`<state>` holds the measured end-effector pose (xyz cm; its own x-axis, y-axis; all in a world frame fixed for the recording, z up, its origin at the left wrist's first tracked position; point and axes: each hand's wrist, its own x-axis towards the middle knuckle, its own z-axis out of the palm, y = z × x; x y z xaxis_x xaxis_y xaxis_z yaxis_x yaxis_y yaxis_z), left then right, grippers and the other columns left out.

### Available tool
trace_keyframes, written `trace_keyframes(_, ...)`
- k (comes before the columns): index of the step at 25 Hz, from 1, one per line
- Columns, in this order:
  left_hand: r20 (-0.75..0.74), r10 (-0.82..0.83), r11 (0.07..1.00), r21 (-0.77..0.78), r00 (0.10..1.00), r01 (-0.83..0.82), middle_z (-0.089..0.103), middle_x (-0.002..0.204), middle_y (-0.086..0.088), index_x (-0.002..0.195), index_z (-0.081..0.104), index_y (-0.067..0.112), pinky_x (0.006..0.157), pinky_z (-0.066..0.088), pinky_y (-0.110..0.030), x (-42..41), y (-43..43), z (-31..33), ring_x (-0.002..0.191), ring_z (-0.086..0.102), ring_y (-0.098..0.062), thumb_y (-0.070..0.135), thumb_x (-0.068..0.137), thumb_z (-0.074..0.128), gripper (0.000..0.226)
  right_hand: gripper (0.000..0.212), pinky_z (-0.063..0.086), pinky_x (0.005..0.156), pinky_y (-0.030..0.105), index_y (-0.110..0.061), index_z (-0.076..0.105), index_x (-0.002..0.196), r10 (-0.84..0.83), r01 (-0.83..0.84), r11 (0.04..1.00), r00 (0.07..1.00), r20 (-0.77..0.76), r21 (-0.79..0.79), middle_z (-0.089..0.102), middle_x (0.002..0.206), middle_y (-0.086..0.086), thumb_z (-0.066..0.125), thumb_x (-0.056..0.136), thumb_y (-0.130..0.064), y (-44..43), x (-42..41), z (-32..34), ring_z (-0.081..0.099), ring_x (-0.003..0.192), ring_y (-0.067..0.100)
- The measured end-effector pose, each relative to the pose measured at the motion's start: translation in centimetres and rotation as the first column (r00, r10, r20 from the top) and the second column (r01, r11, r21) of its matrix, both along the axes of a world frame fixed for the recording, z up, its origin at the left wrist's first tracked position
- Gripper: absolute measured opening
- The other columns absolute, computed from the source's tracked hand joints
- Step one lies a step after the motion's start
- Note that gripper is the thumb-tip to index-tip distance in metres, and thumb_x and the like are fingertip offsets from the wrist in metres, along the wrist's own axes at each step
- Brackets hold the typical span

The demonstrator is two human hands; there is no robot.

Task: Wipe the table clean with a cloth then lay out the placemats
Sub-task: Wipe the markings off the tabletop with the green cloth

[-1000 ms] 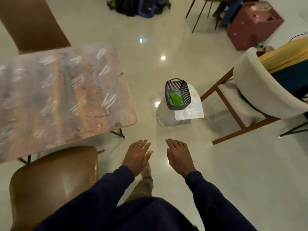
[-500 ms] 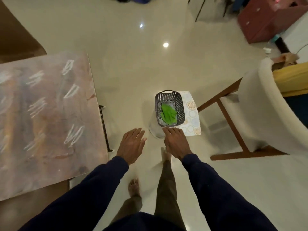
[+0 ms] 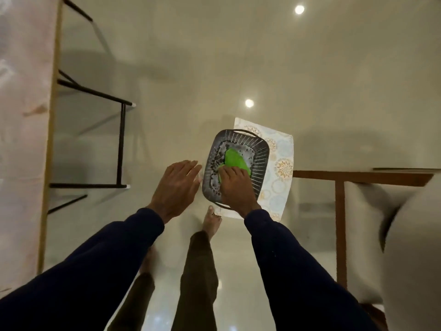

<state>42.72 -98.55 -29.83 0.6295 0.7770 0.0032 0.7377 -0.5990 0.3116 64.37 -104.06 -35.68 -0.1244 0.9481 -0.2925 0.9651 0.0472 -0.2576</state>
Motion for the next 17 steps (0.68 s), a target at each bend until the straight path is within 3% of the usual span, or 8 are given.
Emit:
trace_keyframes(3,0.021,0.007,0.999,-0.032,1.0,-0.007,0.07,0.134,-0.02,0.133,0.066,0.001,0.11,0.05,-0.048,1.9,0.7,-3.1,0.124,0.067,-0.035,0.029,0.108,0.048,0.042,0.053,0.054,0.089,0.051,-0.002,0.062,0.13,-0.016,0.015,0.99,1.0,-0.011,-0.14,0.069,0.128,0.02,0.08,0.084,-0.023,2.2,1.2,-4.1,0.066,0.111,0.041)
trace_keyframes(7,0.031,0.071,0.995,-0.079,0.997,-0.069,0.069,0.135,-0.019,0.134,0.064,0.003,0.11,0.049,-0.049,2.3,1.4,-7.1,0.126,0.066,-0.035,0.028,0.109,0.047,0.04,0.082,0.051,0.105,0.057,0.003,0.045,0.148,-0.099,0.11,0.954,0.994,0.054,-0.279,0.051,0.149,0.026,0.087,0.084,-0.029,4.4,2.2,-8.6,0.05,0.137,0.045)
trace_keyframes(9,0.024,0.108,0.99,-0.094,0.994,-0.105,0.069,0.134,-0.019,0.134,0.065,0.002,0.11,0.05,-0.049,2.1,1.4,-8.3,0.126,0.066,-0.035,0.028,0.11,0.046,0.041,0.068,0.051,0.108,0.056,0.004,0.037,0.151,-0.147,0.167,0.936,0.985,0.088,-0.311,0.042,0.155,0.028,0.073,0.097,-0.018,5.0,2.2,-10.7,0.045,0.14,0.043)
trace_keyframes(11,0.013,0.136,0.987,-0.093,0.991,-0.134,0.07,0.133,-0.019,0.134,0.066,0.001,0.11,0.05,-0.049,1.6,1.3,-9.1,0.125,0.067,-0.035,0.028,0.11,0.046,0.041,0.057,0.055,0.101,0.055,0.002,0.036,0.149,-0.19,0.227,0.921,0.971,0.143,-0.317,0.039,0.152,0.028,0.064,0.102,-0.013,5.2,1.7,-12.4,0.048,0.136,0.042)
trace_keyframes(14,0.011,0.191,0.976,-0.114,0.982,-0.188,0.071,0.132,-0.019,0.133,0.067,0.001,0.109,0.05,-0.048,0.8,1.2,-9.1,0.123,0.067,-0.035,0.025,0.108,0.051,0.038,0.059,0.061,0.088,0.056,0.001,0.04,0.143,-0.29,0.328,0.894,0.943,0.162,-0.306,0.041,0.146,0.03,0.073,0.097,-0.016,5.1,0.7,-14.3,0.049,0.13,0.044)
trace_keyframes(17,0.012,0.208,0.973,-0.101,0.978,-0.206,0.071,0.13,-0.018,0.132,0.067,0.001,0.108,0.05,-0.047,-0.2,0.7,-8.2,0.121,0.068,-0.034,0.023,0.106,0.055,0.036,0.059,0.059,0.09,0.058,0.001,0.043,0.14,-0.369,0.368,0.872,0.927,0.06,-0.323,0.042,0.145,0.03,0.076,0.091,-0.003,4.9,0.8,-14.9,0.048,0.129,0.046)
